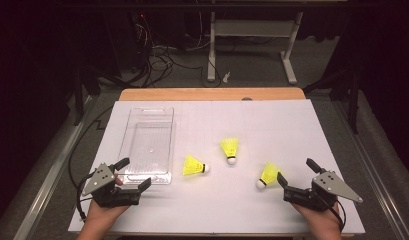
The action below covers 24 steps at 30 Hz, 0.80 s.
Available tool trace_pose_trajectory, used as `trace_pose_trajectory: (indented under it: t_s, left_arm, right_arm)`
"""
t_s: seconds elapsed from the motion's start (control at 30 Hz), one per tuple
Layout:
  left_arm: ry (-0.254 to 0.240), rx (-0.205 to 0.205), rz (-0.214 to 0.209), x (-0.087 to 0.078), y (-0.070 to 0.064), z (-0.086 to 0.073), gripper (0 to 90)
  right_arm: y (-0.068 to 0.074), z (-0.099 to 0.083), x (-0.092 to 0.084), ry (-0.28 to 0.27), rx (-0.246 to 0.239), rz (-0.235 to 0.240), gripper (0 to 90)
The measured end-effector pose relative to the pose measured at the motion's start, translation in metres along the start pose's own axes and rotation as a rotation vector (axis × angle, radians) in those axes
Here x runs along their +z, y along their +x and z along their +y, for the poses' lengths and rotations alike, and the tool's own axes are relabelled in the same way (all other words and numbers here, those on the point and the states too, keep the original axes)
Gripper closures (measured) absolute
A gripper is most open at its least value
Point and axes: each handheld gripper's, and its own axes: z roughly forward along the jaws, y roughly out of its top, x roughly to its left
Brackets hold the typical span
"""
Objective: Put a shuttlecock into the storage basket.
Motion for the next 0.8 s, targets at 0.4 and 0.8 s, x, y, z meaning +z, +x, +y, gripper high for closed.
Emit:
trace_pose_trajectory:
  t_s: [0.4, 0.8]
  left_arm:
    - [0.004, 0.001, 0.004, 0.0000, -0.0002, 0.0000, 1.6]
    - [0.011, 0.011, 0.006, -0.0002, -0.0006, 0.0004, 1.7]
  right_arm:
    - [-0.0003, 0.0008, -0.0007, -0.005, -0.001, 0.003, 0.3]
    - [-0.0003, 0.0006, -0.0003, -0.003, -0.001, 0.003, 0.3]
